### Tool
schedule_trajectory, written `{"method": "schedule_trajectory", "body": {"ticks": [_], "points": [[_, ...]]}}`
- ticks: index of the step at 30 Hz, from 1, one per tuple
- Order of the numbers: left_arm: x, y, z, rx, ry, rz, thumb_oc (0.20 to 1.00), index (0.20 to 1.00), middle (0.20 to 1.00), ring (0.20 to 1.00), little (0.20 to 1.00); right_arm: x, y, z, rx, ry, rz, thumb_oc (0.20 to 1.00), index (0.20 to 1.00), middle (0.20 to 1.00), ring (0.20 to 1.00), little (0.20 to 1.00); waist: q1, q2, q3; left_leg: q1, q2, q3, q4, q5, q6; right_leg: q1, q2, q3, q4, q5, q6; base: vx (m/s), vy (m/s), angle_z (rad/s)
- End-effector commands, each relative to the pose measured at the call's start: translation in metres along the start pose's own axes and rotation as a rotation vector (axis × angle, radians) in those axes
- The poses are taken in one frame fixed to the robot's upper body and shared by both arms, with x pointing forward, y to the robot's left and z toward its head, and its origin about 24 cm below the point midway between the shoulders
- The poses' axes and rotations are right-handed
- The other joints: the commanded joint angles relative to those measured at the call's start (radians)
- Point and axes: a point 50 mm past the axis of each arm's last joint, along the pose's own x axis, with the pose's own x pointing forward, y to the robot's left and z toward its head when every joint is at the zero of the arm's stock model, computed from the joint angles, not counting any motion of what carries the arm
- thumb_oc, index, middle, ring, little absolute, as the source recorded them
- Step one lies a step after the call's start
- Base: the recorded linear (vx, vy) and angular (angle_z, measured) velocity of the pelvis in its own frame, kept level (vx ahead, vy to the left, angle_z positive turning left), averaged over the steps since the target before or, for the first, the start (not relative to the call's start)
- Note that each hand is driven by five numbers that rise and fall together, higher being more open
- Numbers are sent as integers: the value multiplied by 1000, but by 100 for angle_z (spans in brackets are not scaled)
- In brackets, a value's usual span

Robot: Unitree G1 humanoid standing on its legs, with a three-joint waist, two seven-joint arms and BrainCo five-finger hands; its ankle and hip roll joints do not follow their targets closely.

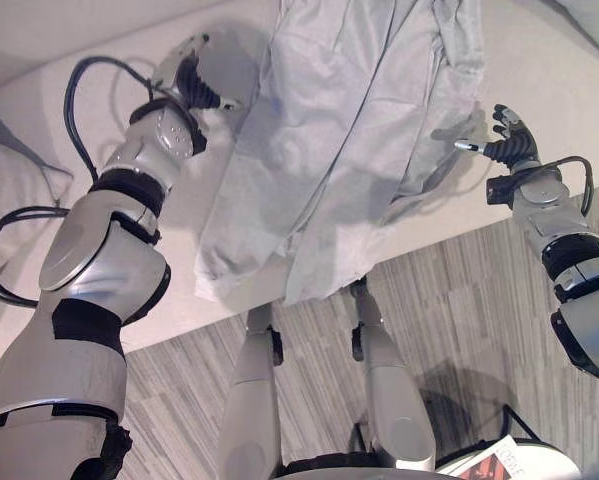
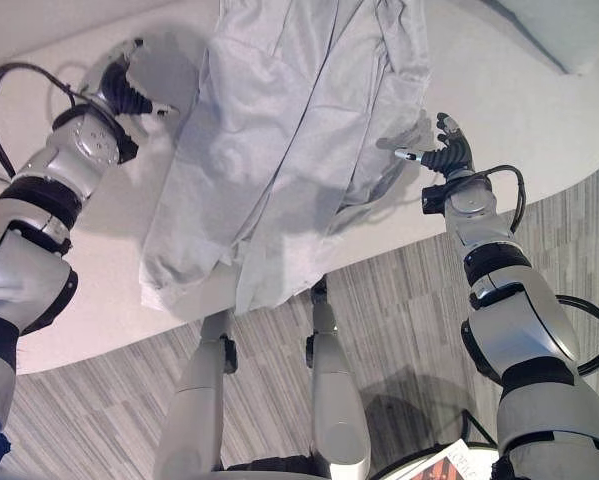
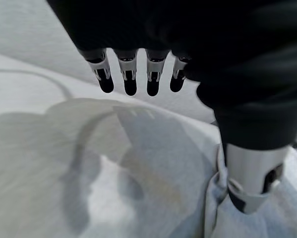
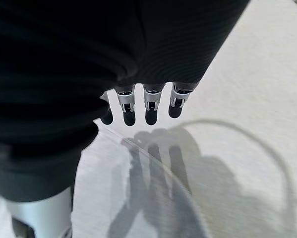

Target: Hang the clothes on the sofa on the clothes rack.

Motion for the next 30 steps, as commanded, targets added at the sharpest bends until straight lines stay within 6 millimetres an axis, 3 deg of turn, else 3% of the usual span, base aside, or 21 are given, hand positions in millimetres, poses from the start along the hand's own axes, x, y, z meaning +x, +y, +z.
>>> {"method": "schedule_trajectory", "body": {"ticks": [1, 8, 11, 14, 22, 28, 30], "points": [[5, 25, 2, 17, 1, 108, 1000, 1000, 1000, 1000, 1000, -7, -15, -18, -7, 21, -60, 1000, 1000, 1000, 1000, 1000, -8, -1, -7, 12, -10, -32, 72, -84, -26, -43, 1, 52, -56, 120, 48, 17, 5, 6], [8, 13, 32, -13, -79, 107, 1000, 1000, 1000, 1000, 1000, -25, -12, -61, -23, 129, -50, 1000, 1000, 1000, 1000, 1000, -22, -6, -3, -21, -21, -44, 113, -106, -18, -51, -8, 49, -56, 117, 48, 13, 2, 3], [8, 6, 40, -17, -99, 95, 1000, 1000, 1000, 1000, 1000, -29, -9, -69, -18, 157, -46, 1000, 1000, 1000, 1000, 1000, -21, -2, -4, -30, -26, -47, 120, -111, -17, -57, -11, 47, -56, 119, 48, 16, -6, 6], [8, 2, 48, -10, -122, 83, 1000, 1000, 1000, 1000, 1000, -24, -8, -63, -42, 153, -44, 1000, 1000, 1000, 1000, 1000, -20, 0, 1, -42, -29, -49, 130, -116, -17, -67, -13, 45, -56, 121, 47, 0, 0, 0], [10, 12, 46, 13, -114, 105, 1000, 1000, 1000, 1000, 1000, -18, -12, -43, -4, 76, -61, 1000, 1000, 1000, 1000, 1000, -37, -14, 1, -61, -27, -56, 141, -124, -14, -83, -10, 51, -56, 122, 48, 0, 0, 0], [11, 17, 46, 21, -119, 121, 1000, 1000, 1000, 1000, 1000, -10, -22, -16, 52, -18, -100, 1000, 1000, 1000, 1000, 1000, -41, -12, -4, -69, -29, -56, 145, -130, -13, -93, -13, 50, -56, 123, 49, 0, 0, 0], [11, 19, 46, 13, -116, 125, 1000, 1000, 1000, 1000, 1000, -4, -25, 1, 53, -59, -108, 1000, 1000, 1000, 1000, 1000, -38, -10, -6, -74, -31, -56, 147, -132, -12, -96, -14, 51, -56, 124, 49, 0, 0, 0]]}}
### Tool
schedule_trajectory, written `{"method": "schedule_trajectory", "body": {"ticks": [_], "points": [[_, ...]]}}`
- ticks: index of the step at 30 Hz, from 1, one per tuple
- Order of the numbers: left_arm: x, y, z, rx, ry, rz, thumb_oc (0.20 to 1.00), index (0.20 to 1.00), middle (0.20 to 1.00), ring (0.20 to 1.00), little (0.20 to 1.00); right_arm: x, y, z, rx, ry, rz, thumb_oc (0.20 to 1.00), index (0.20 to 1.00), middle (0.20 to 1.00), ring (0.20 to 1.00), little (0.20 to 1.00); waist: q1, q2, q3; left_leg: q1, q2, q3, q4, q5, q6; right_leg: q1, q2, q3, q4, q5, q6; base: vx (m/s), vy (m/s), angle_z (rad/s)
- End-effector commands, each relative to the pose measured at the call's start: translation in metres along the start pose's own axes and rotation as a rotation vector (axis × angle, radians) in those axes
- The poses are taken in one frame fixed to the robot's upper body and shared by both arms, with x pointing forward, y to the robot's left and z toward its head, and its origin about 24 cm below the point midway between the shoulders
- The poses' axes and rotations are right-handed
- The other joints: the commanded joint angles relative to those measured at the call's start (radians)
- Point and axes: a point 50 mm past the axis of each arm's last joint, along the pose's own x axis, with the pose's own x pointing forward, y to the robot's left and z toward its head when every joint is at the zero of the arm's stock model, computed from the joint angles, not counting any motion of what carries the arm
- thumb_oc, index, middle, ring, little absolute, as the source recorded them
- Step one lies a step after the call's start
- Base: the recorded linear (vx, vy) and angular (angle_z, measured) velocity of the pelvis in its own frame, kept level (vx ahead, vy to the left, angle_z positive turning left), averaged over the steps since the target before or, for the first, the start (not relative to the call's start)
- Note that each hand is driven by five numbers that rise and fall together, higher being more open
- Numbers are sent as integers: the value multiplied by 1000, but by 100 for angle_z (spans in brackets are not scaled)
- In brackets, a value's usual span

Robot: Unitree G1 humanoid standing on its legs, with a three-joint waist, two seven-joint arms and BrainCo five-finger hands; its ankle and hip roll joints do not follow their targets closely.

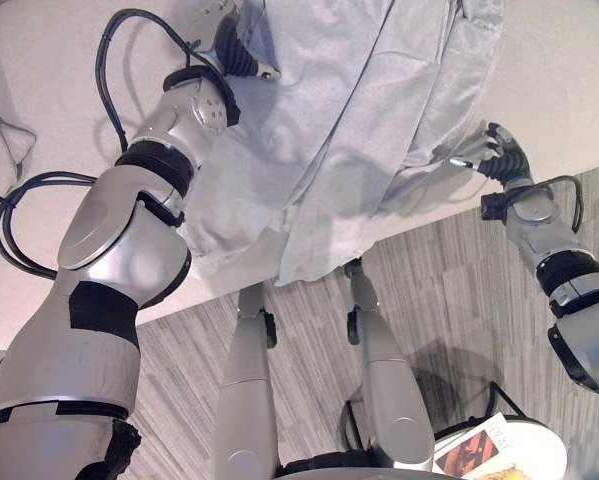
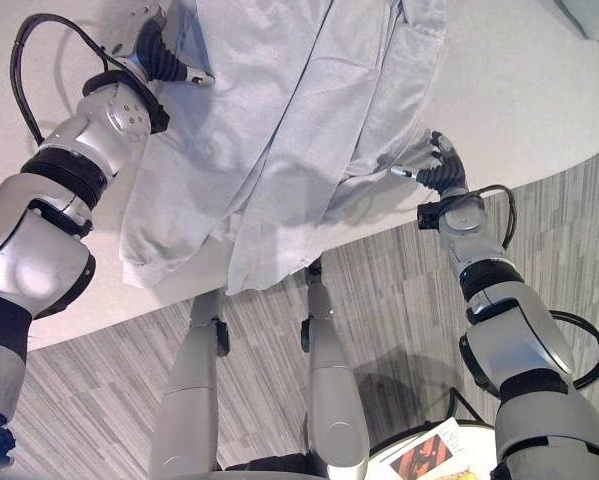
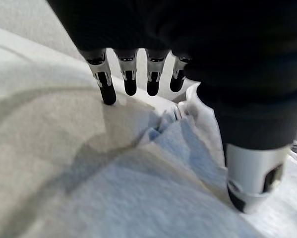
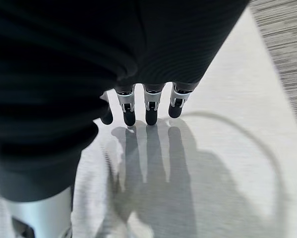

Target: Hang the clothes on the sofa on the clothes rack.

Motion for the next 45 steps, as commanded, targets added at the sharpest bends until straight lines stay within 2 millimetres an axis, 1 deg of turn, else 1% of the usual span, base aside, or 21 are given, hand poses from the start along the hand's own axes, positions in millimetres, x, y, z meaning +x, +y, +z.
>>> {"method": "schedule_trajectory", "body": {"ticks": [1, 2, 3, 4, 5, 6, 8, 9, 10, 12, 14, 19, 24, 26, 29, 32, 34, 36, 38, 40, 45], "points": [[6, 24, 0, 0, 12, 85, 1000, 1000, 1000, 1000, 1000, 9, -29, 32, 0, -94, -109, 1000, 1000, 1000, 1000, 1000, -6, 1, -11, 57, -20, -33, 61, -138, -15, -1, -12, 62, -91, 118, 56, -10, 34, 0], [7, 26, -1, -6, 15, 89, 1000, 1000, 1000, 1000, 1000, 11, -30, 41, -12, -108, -111, 1000, 1000, 1000, 1000, 1000, -5, 1, -11, 54, -20, -32, 61, -137, -15, -3, -12, 62, -91, 119, 55, 0, 0, 0], [7, 26, -1, -6, 15, 89, 1000, 1000, 1000, 1000, 1000, 11, -30, 41, -12, -108, -110, 1000, 1000, 1000, 1000, 1000, -6, 1, -11, 54, -20, -32, 61, -137, -15, -3, -12, 62, -91, 119, 55, -13, 22, -4], [7, 27, 0, -17, 23, 85, 1000, 1000, 1000, 1000, 1000, 18, -27, 59, -29, -123, -108, 1000, 1000, 1000, 1000, 1000, 0, -1, -12, 52, -21, -32, 61, -136, -17, -4, -13, 60, -91, 120, 56, -13, 18, -5], [8, 29, -1, -17, 30, 86, 1000, 1000, 1000, 1000, 1000, 20, -27, 65, -43, -123, -107, 1000, 1000, 1000, 1000, 1000, 0, -1, -11, 51, -21, -32, 62, -136, -17, -5, -13, 59, -91, 121, 56, -13, 18, -5], [8, 30, -2, -18, 30, 88, 1000, 1000, 1000, 1000, 1000, 20, -27, 65, -44, -124, -106, 1000, 1000, 1000, 1000, 1000, -1, -1, -11, 50, -21, -32, 62, -136, -17, -5, -13, 59, -91, 121, 56, -11, 14, -4], [9, 32, -2, -22, 44, 76, 1000, 1000, 1000, 1000, 1000, 26, -25, 78, -99, -98, -99, 1000, 1000, 1000, 1000, 1000, 4, -2, -11, 44, -21, -32, 66, -135, -19, -8, -14, 56, -91, 123, 56, 0, 0, 0], [9, 32, -2, -22, 44, 76, 1000, 1000, 1000, 1000, 1000, 26, -25, 79, -99, -98, -99, 1000, 1000, 1000, 1000, 1000, 4, -2, -11, 44, -21, -32, 66, -135, -19, -8, -14, 56, -91, 123, 56, -9, -5, 4], [10, 32, 0, -24, 48, 63, 1000, 1000, 1000, 1000, 1000, 29, -21, 84, -146, -75, -89, 1000, 1000, 1000, 1000, 1000, 7, -3, -11, 41, -21, -32, 66, -134, -20, -7, -15, 53, -91, 124, 57, 0, 0, 0], [10, 32, 0, -25, 48, 63, 1000, 1000, 1000, 1000, 1000, 29, -21, 84, -146, -76, -88, 1000, 1000, 1000, 1000, 1000, 7, -3, -11, 41, -21, -33, 66, -134, -20, -7, -15, 53, -91, 124, 57, 0, 0, 0], [12, 33, 7, -37, 42, 46, 1000, 1000, 1000, 1000, 1000, 33, -8, 97, -247, -55, -61, 1000, 1000, 1000, 1000, 1000, 12, -6, -9, 33, -23, -37, 65, -129, -22, -10, -16, 49, -91, 125, 55, 0, 0, 0], [13, 29, 12, -61, 33, 26, 1000, 1000, 1000, 1000, 1000, 34, 3, 97, -316, -30, -43, 1000, 1000, 1000, 1000, 1000, 14, -7, -5, 30, -26, -42, 64, -126, -21, -8, -16, 46, -91, 125, 55, 3, 6, 4], [12, 22, 14, -74, 33, 17, 1000, 1000, 1000, 1000, 1000, 33, 0, 88, -373, -2, -57, 1000, 1000, 1000, 1000, 1000, 6, -15, -5, 35, -27, -42, 58, -128, -18, -4, -15, 47, -91, 123, 55, 3, 3, 2], [12, 22, 14, -73, 31, 18, 1000, 1000, 1000, 1000, 1000, 33, 0, 87, -377, 1, -56, 1000, 1000, 1000, 1000, 1000, 4, -17, -5, 36, -27, -42, 59, -129, -17, -4, -14, 48, -91, 123, 55, 0, 0, 0], [12, 21, 16, -72, 28, 26, 1000, 1000, 1000, 1000, 1000, 32, 1, 79, -404, 19, -51, 1000, 1000, 1000, 1000, 1000, -6, -23, -2, 34, -29, -39, 63, -134, -15, -6, -11, 52, -91, 123, 54, 0, 0, 0], [12, 21, 19, -73, 21, 31, 1000, 1000, 1000, 1000, 1000, 32, 0, 78, -426, 28, -55, 1000, 1000, 1000, 1000, 1000, -8, -24, 2, 28, -28, -37, 65, -135, -14, -12, -10, 53, -91, 123, 54, -3, 11, 0], [13, 19, 27, -78, -3, 27, 1000, 1000, 1000, 1000, 1000, 31, -5, 76, -445, 44, -71, 1000, 1000, 1000, 1000, 1000, -9, -21, 7, 23, -31, -39, 68, -135, -14, -17, -10, 51, -91, 123, 54, 0, 0, 0], [13, 19, 27, -78, -3, 27, 1000, 1000, 1000, 1000, 1000, 31, -5, 76, -445, 44, -71, 1000, 1000, 1000, 1000, 1000, -9, -21, 7, 22, -31, -40, 68, -135, -14, -17, -10, 51, -91, 123, 54, 0, 0, 0], [14, 15, 39, -79, -36, 21, 1000, 1000, 1000, 1000, 1000, 31, -3, 74, -463, 52, -68, 1000, 1000, 1000, 1000, 1000, -8, -16, 10, 14, -34, -41, 68, -135, -13, -28, -11, 51, -91, 123, 54, 0, 0, 0], [14, 13, 44, -84, -49, 15, 1000, 1000, 1000, 1000, 1000, 31, 1, 74, -473, 48, -55, 1000, 1000, 1000, 1000, 1000, -7, -15, 10, 9, -35, -43, 68, -135, -13, -34, -11, 51, -91, 123, 54, 0, 0, 0], [13, 6, 50, -93, -64, 5, 1000, 1000, 1000, 1000, 1000, 30, 25, 72, -494, 34, -2, 1000, 1000, 1000, 1000, 1000, -6, -12, 10, -5, -38, -46, 69, -135, -10, -47, -10, 54, -91, 123, 51, 0, 0, 0]]}}
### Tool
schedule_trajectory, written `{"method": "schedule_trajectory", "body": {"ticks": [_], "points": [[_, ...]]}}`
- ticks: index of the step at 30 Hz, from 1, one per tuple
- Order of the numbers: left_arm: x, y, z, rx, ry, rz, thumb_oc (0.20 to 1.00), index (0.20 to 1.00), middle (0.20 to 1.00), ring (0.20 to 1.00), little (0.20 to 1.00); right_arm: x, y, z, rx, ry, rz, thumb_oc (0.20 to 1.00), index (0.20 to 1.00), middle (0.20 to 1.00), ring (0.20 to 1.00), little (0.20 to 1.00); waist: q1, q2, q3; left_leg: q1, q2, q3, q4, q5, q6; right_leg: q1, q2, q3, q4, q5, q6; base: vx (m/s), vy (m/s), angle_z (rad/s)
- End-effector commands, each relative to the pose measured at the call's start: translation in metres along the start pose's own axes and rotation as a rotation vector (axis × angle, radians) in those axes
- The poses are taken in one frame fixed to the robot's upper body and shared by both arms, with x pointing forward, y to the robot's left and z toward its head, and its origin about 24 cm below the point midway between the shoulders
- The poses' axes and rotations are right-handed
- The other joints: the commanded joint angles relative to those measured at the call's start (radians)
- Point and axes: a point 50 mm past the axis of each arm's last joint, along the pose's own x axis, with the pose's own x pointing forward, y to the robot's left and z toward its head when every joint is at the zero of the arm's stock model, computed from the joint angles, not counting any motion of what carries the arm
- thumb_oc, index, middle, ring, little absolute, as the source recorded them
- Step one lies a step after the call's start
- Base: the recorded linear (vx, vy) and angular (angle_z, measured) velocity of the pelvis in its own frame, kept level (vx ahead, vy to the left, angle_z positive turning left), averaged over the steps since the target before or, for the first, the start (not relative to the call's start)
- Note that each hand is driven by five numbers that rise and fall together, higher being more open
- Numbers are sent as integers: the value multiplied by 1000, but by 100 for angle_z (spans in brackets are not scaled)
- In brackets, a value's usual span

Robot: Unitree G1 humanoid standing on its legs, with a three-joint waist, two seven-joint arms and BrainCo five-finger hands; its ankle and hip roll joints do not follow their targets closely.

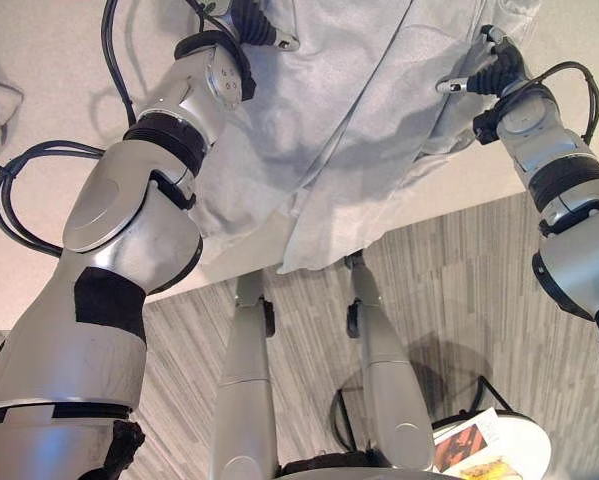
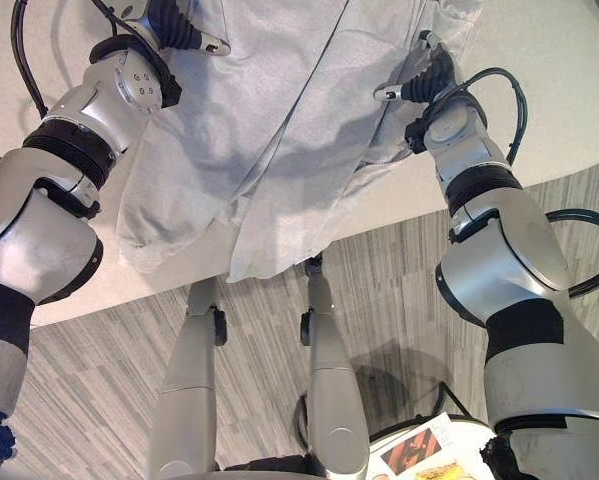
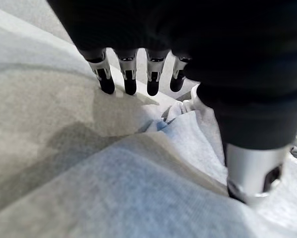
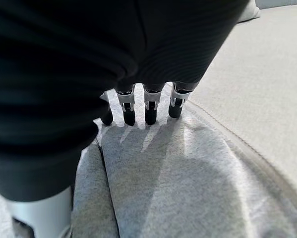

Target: Hang the clothes on the sofa on the clothes rack.

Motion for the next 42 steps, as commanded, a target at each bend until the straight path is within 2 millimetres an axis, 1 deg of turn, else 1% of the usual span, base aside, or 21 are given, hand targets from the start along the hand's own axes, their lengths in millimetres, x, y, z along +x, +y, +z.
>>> {"method": "schedule_trajectory", "body": {"ticks": [1, 4, 8, 11, 12, 13, 17, 18, 20, 21, 22, 23, 24, 29, 36, 37, 38, 39, 40, 41, 42], "points": [[1, -9, 11, -67, 1, -28, 1000, 1000, 1000, 1000, 1000, -8, 27, -27, -90, 106, 83, 1000, 1000, 1000, 1000, 1000, -28, 27, 36, 127, -35, -35, 9, -136, -12, 56, -11, 62, -108, 107, 50, 0, 0, 0], [-1, -19, 20, -66, -33, -46, 1000, 1000, 1000, 1000, 1000, -13, 47, -30, -100, 103, 129, 1000, 1000, 1000, 1000, 1000, -25, 34, 36, 124, -38, -36, 9, -139, -11, 51, -15, 60, -108, 107, 49, 0, 0, 0], [-4, -29, 31, -106, -73, -59, 1000, 1000, 1000, 1000, 1000, -18, 58, -42, -102, 120, 161, 1000, 1000, 1000, 1000, 1000, -20, 44, 36, 116, -44, -37, 13, -140, -8, 48, -19, 61, -108, 106, 49, 0, 0, 0], [-11, -48, 46, -137, -132, -99, 1000, 1000, 1000, 1000, 1000, -24, 58, -63, -81, 171, 162, 1000, 1000, 1000, 1000, 1000, -11, 57, 36, 119, -49, -35, 9, -141, -6, 48, -22, 57, -108, 104, 49, 0, 0, 0], [-11, -48, 46, -137, -132, -99, 1000, 1000, 1000, 1000, 1000, -24, 58, -63, -81, 171, 162, 1000, 1000, 1000, 1000, 1000, -10, 57, 36, 119, -49, -35, 9, -141, -6, 49, -22, 57, -108, 104, 48, 0, 0, 0], [-16, -59, 54, -120, -165, -130, 1000, 1000, 1000, 1000, 1000, -26, 57, -70, -74, 189, 161, 1000, 1000, 1000, 1000, 1000, -7, 61, 36, 119, -51, -35, 10, -143, -6, 48, -23, 58, -108, 104, 49, 0, 0, 0], [-17, -63, 57, -90, -174, -136, 1000, 1000, 1000, 1000, 1000, -27, 57, -73, -75, 194, 163, 1000, 1000, 1000, 1000, 1000, -8, 57, 36, 117, -49, -34, 14, -144, -6, 45, -23, 58, -108, 104, 48, 0, 0, 0], [-16, -63, 55, -87, -162, -131, 815, 815, 815, 815, 815, -27, 59, -72, -80, 190, 168, 1000, 1000, 1000, 1000, 1000, -11, 53, 36, 113, -48, -34, 16, -144, -7, 43, -22, 57, -108, 105, 48, 0, 0, 0], [-15, -61, 50, -71, -143, -125, 558, 558, 558, 558, 558, -28, 62, -70, -91, 182, 179, 1000, 1000, 1000, 1000, 1000, -15, 49, 36, 109, -47, -35, 18, -143, -8, 37, -21, 58, -108, 106, 46, 0, 0, 0], [-16, -64, 47, -66, -127, -136, 388, 388, 388, 388, 388, -28, 64, -69, -110, 178, 190, 1000, 1000, 1000, 1000, 1000, -18, 45, 36, 106, -47, -35, 18, -142, -8, 35, -19, 59, -108, 106, 46, 0, 0, 0], [-16, -64, 45, -53, -119, -141, 200, 200, 200, 200, 200, -28, 66, -67, -127, 172, 197, 799, 799, 799, 799, 799, -20, 43, 36, 105, -46, -35, 19, -142, -9, 33, -19, 59, -108, 107, 45, 0, 0, 0], [-16, -65, 43, -40, -113, -149, 200, 200, 200, 200, 200, -29, 69, -67, -156, 173, 208, 297, 297, 297, 297, 297, -22, 42, 36, 103, -45, -36, 19, -142, -9, 32, -19, 58, -108, 108, 45, 0, 0, 0], [-18, -70, 42, -20, -104, -170, 200, 200, 200, 200, 200, -30, 76, -65, -246, 161, 233, 200, 200, 200, 200, 200, -27, 38, 36, 97, -43, -36, 21, -142, -10, 28, -18, 58, -108, 108, 43, 0, 0, 0], [-20, -75, 37, 3, -81, -185, 200, 200, 200, 200, 200, -34, 91, -63, -309, 141, 278, 200, 200, 200, 200, 200, -34, 29, 36, 95, -42, -37, 21, -142, -10, 27, -16, 58, -108, 111, 42, 0, 0, 0], [-19, -65, 19, 21, -49, -135, 200, 200, 200, 200, 200, -36, 91, -61, -243, 76, 262, 200, 200, 200, 200, 200, -41, 25, 36, 114, -42, -33, 16, -143, -9, 40, -15, 56, -108, 111, 47, 0, 0, 0], [-19, -58, 13, 4, -46, -92, 200, 200, 200, 200, 200, -37, 93, -51, -195, -15, 254, 200, 200, 200, 200, 200, -40, 26, 36, 126, -42, -31, 14, -145, -7, 49, -15, 56, -108, 111, 49, 0, 0, 0], [-19, -58, 13, 4, -46, -93, 200, 200, 200, 200, 200, -37, 93, -52, -195, -14, 254, 200, 200, 200, 200, 200, -40, 26, 36, 127, -41, -31, 14, -145, -7, 50, -15, 57, -108, 110, 48, 0, 0, 0], [-20, -51, 6, -32, -50, -36, 200, 200, 200, 200, 200, -43, 93, -38, -173, -155, 232, 200, 200, 200, 200, 200, -34, 33, 36, 146, -42, -29, 10, -149, -6, 68, -17, 56, -108, 107, 50, 0, 0, 0], [-20, -52, 7, -32, -50, -38, 200, 200, 200, 200, 200, -43, 93, -38, -174, -153, 232, 200, 200, 200, 200, 200, -34, 33, 36, 148, -42, -29, 9, -149, -6, 69, -17, 55, -108, 107, 50, 9, -41, -4], [-23, -42, 4, -87, -82, 51, 200, 200, 200, 200, 200, -55, 90, -36, -151, -255, 197, 200, 200, 200, 200, 200, -20, 45, 36, 176, -40, -29, 9, -161, -5, 101, -15, 52, -108, 94, 51, 8, -30, -5], [-23, -42, 4, -87, -82, 51, 200, 200, 200, 200, 200, -55, 90, -36, -151, -255, 197, 200, 200, 200, 200, 200, -20, 45, 36, 176, -40, -29, 9, -161, -5, 101, -15, 52, -108, 94, 51, 19, -77, -6]]}}
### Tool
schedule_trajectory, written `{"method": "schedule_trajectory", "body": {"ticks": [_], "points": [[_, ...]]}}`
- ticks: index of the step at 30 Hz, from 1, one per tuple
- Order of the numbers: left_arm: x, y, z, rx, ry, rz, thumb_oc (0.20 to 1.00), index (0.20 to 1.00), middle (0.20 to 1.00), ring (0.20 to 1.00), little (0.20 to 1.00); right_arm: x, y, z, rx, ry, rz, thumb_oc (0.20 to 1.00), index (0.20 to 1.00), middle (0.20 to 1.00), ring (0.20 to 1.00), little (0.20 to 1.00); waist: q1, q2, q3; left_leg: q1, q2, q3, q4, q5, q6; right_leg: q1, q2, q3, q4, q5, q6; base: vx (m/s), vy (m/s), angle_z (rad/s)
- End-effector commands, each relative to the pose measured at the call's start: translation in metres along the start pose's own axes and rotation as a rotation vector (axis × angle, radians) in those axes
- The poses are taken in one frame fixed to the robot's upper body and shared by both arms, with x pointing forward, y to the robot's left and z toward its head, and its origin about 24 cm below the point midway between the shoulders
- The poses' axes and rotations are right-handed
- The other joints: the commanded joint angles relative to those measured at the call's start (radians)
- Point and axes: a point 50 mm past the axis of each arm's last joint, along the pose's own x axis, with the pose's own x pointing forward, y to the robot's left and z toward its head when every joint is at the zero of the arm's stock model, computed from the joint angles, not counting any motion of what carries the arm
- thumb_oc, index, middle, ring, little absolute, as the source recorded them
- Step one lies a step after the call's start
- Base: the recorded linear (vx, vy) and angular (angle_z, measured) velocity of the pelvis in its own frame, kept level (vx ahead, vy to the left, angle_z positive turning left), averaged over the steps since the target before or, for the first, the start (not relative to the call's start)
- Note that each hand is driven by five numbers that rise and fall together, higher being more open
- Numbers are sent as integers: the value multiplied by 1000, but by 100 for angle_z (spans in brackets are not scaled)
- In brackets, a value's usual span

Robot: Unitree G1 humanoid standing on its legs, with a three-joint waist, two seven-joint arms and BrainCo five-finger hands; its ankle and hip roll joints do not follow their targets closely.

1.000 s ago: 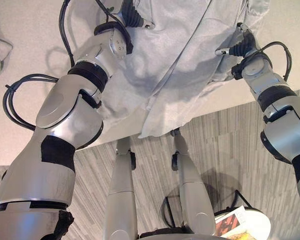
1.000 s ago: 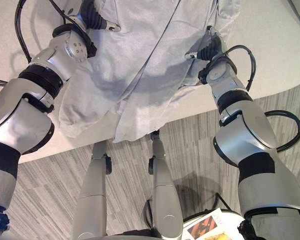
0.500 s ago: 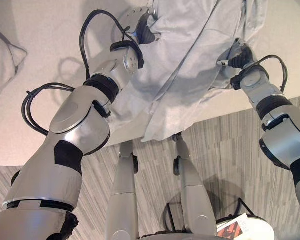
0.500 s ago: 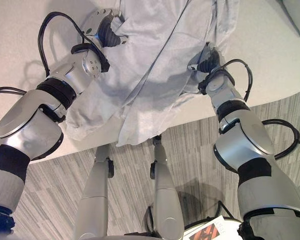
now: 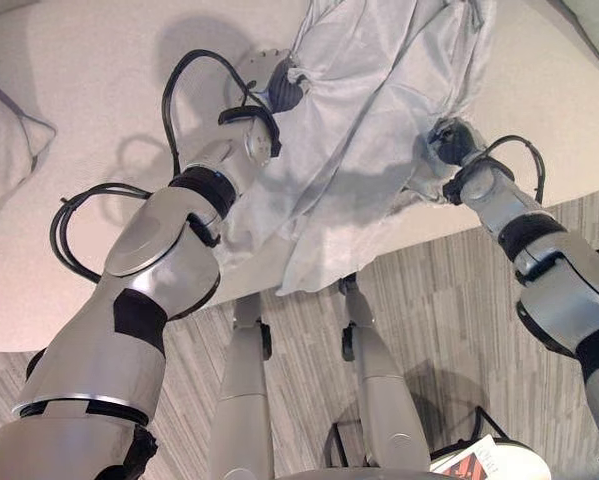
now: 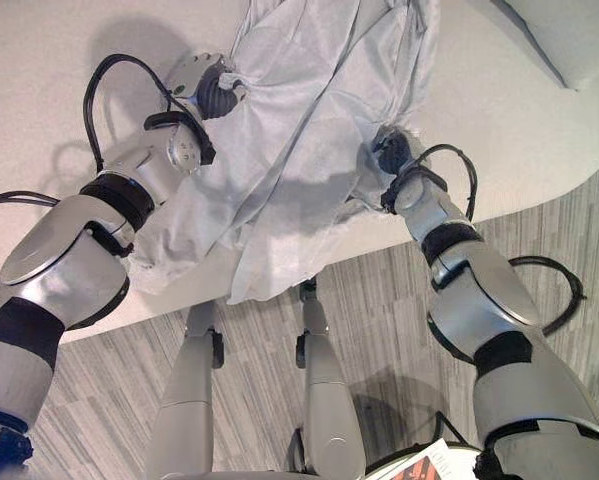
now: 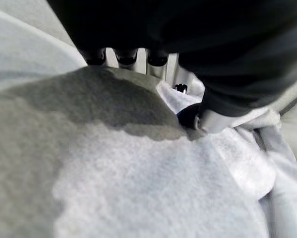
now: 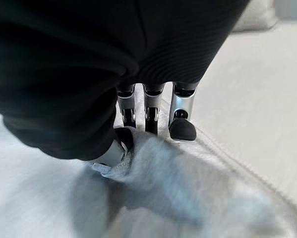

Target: Hang the clothes on the sofa on the clothes rack.

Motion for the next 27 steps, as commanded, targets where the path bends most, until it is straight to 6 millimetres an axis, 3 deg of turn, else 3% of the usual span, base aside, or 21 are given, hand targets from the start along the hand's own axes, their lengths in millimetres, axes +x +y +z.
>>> {"method": "schedule_trajectory", "body": {"ticks": [1, 7, 13, 19, 21, 23, 24, 27], "points": [[3, 30, 26, -122, -126, 221, 200, 200, 200, 200, 200, -14, -6, 5, -4, -130, -121, 200, 200, 200, 200, 200, 9, 61, 166, 166, -29, -38, 28, -168, -4, 95, -4, 40, -78, 84, 49, -1, -59, -2], [-26, 37, 15, -251, -181, 365, 200, 200, 200, 200, 200, -34, -31, 1, -145, -207, -267, 200, 200, 200, 200, 200, 59, 93, 118, 276, -22, -44, 19, -192, -6, 204, -13, 16, -74, 56, 41, -7, -68, 1], [-61, 41, -7, -359, -164, 464, 200, 200, 200, 200, 200, -48, -33, 8, -214, -272, -295, 200, 200, 200, 200, 200, 101, 112, 48, 418, -24, -56, -20, -189, -13, 327, -32, -7, -55, 28, 28, 16, -63, 6], [-101, 43, -36, -390, -101, 511, 200, 200, 200, 200, 200, -64, -34, 12, -274, -328, -272, 200, 200, 200, 200, 200, 141, 127, -60, 552, -21, -63, -88, -175, -17, 438, -39, -39, -45, -6, 26, 38, -79, 18], [-111, 39, -40, -390, -93, 496, 200, 200, 200, 200, 200, -73, -36, 6, -311, -324, -267, 200, 200, 200, 200, 200, 144, 140, -87, 594, -16, -93, -106, -166, -16, 461, -15, -3, 25, -54, 20, 62, -136, 24], [-117, 39, -38, -373, -109, 478, 200, 200, 200, 200, 200, -85, -46, -1, -345, -311, -296, 200, 200, 200, 200, 200, 141, 152, -118, 638, -10, -147, -121, -151, -20, 492, 56, 104, 92, -147, -7, 102, -131, 47], [-120, 37, -40, -368, -104, 467, 200, 200, 200, 200, 200, -91, -48, -6, -347, -296, -299, 200, 200, 200, 200, 200, 143, 156, -135, 646, -13, -165, -126, -145, -22, 512, 72, 125, 96, -163, -13, 52, -65, 86], [-128, 31, -43, -357, -94, 432, 200, 200, 200, 200, 200, -103, -50, -13, -341, -275, -304, 200, 200, 200, 200, 200, 155, 155, -168, 675, -11, -209, -139, -126, -32, 570, 89, 117, 103, -199, -41, 17, -217, 108]]}}
